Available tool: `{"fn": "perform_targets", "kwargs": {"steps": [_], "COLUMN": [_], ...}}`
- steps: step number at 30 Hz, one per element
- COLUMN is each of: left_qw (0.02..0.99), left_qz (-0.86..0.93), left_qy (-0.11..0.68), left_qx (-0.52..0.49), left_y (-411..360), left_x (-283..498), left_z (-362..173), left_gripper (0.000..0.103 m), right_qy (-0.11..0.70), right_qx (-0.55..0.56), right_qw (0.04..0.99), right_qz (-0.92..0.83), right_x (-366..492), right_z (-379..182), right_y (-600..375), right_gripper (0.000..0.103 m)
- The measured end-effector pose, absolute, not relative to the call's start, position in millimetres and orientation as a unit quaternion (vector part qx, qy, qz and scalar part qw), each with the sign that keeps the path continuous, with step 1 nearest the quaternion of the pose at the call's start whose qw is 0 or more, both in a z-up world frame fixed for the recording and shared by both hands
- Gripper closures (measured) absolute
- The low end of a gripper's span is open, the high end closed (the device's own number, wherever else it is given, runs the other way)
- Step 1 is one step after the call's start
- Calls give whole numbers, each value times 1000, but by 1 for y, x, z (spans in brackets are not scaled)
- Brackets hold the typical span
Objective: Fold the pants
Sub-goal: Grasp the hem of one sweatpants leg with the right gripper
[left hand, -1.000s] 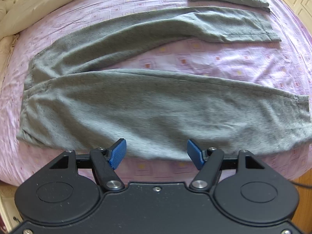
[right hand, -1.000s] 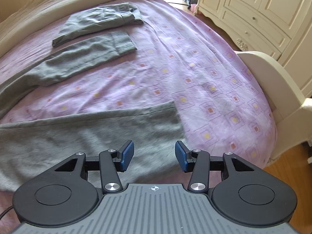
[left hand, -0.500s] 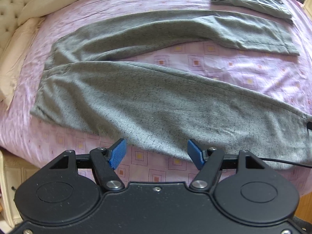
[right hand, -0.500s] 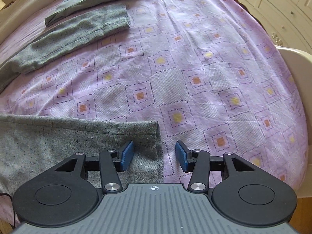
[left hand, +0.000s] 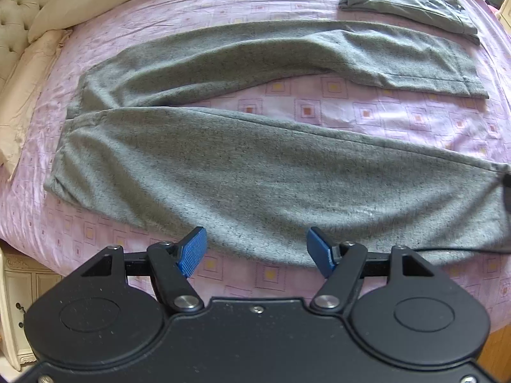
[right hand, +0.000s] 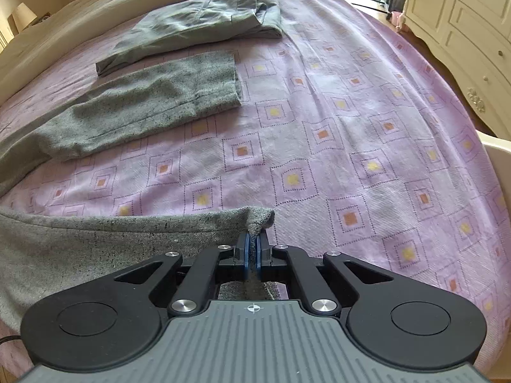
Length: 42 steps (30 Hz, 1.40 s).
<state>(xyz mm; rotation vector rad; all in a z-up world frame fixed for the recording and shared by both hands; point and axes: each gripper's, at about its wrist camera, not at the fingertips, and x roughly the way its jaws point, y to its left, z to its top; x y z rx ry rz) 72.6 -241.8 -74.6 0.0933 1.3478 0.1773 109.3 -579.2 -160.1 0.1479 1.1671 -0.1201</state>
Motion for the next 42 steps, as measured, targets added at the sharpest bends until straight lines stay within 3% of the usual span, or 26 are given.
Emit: {"fn": "perform_targets", "kwargs": {"steps": [6, 10, 25, 28, 31, 42], "left_qw": [776, 769, 768, 770, 775, 773], "left_qz": [80, 92, 89, 89, 92, 136], "left_qy": [624, 631, 632, 630, 624, 615], "left_qx": [49, 35, 45, 43, 44, 80], "left_y": [-241, -231, -227, -223, -215, -143], "left_x": [74, 77, 75, 75, 77, 94], "left_z": [-75, -80, -81, -81, -84, -136], "left_gripper": [32, 32, 32, 32, 31, 31], "right_qy": [505, 524, 561, 572, 579, 586], "right_qx": [116, 123, 299, 259, 206, 180], "right_qw": [851, 839, 760, 767, 778, 771], "right_qz": [-84, -77, -132, -132, -130, -174], "right_x": [69, 27, 21, 24, 17, 17], "right_z": [-132, -124, -172, -163, -153, -164], "right_y": [-587, -582, -567, -559, -555, -545], "right_gripper": [90, 87, 82, 93, 95, 95]}}
